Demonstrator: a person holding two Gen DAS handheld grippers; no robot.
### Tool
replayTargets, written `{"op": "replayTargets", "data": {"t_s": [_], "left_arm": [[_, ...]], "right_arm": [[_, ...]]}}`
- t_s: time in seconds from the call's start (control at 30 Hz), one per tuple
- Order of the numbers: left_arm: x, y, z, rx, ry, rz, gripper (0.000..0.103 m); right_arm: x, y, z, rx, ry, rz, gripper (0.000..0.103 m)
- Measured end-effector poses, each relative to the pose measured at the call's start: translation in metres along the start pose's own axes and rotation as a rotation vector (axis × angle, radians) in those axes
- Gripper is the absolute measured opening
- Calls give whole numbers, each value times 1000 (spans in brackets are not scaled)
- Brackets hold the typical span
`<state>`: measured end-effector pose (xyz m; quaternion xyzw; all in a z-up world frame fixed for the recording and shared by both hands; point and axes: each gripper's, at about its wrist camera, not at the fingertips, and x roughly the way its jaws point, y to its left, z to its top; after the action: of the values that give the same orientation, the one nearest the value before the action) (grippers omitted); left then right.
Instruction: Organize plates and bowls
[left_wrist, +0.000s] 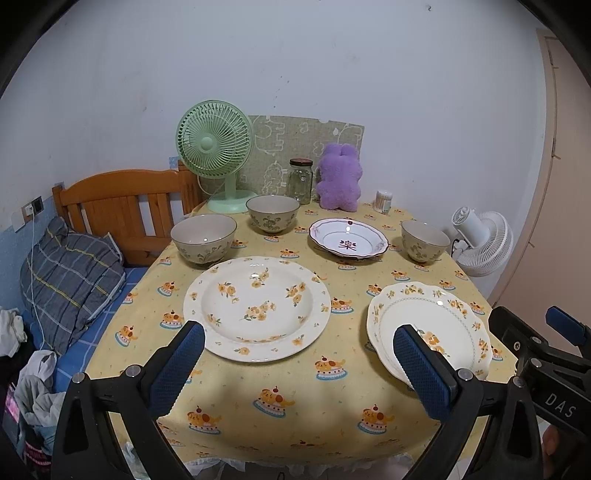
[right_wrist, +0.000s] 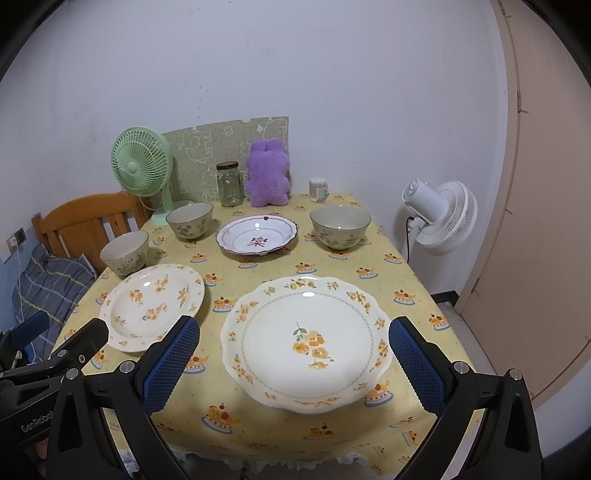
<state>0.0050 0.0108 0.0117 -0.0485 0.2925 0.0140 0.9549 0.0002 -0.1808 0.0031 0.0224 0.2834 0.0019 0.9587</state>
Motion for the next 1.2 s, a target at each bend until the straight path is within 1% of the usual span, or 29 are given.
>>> {"op": "replayTargets", "data": {"t_s": [0.9, 1.2], "left_arm": [[1, -3, 1, 9, -2, 3, 103], [1, -4, -1, 9, 0, 3, 103]], "right_arm": [[0, -3, -5, -3, 12, -17, 103], [2, 0, -2, -6, 17, -21, 103]]}}
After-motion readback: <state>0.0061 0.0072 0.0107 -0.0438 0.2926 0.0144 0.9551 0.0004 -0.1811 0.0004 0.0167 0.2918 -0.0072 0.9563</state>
